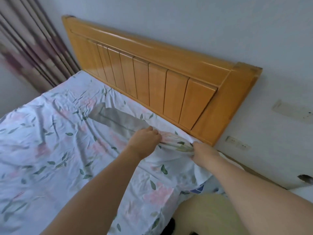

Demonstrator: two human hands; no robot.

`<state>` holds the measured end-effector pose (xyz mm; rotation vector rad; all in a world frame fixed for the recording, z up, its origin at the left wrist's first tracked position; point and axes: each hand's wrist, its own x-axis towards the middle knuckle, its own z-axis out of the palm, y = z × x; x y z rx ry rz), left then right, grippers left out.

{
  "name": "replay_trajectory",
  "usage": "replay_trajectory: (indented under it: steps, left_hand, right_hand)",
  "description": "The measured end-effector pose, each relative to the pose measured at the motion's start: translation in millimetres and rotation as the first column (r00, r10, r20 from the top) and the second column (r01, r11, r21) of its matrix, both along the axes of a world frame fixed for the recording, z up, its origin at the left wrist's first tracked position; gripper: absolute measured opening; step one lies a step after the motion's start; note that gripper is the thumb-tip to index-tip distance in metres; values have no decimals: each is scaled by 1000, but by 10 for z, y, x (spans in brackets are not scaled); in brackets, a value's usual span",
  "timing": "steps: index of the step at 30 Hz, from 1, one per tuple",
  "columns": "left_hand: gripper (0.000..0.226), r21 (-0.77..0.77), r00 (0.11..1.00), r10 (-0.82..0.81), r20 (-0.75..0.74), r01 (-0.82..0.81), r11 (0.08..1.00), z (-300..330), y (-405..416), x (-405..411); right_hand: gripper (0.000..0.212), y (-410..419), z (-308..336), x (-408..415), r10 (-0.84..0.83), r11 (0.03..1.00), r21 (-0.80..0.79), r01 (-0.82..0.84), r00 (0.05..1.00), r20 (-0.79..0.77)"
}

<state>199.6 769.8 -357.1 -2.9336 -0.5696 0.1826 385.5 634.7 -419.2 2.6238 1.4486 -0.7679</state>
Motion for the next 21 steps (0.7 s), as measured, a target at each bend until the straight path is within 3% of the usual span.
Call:
replay_trajectory:
  steps: [7,11,15,18,21]
  left_hand:
    - [19,46,989,138,58,-141,989,-424,1381,-81]
    - [23,141,990,99,98,-113,984,-644,2043,13]
    - [24,220,970,61,234,-114,969,-749,2477,19]
    - [23,250,942,70,328,-158,955,-1040,2645,-110]
    - [23,202,902,195,385,-289,936,-1834,2760,-372]
  right_hand:
    - [22,1366,-79,-98,197,972,118,-205,977,78]
    - [20,1897,-68,-105,220,935,240,-263,956,193]
    - [33,2184,-64,-226,214,891,322,-321,921,325]
    - [34,2284,-312,-511,182,879,326,-349,876,447]
    - [41,2449,-1018,-872,186,907,289,-307,906,380]
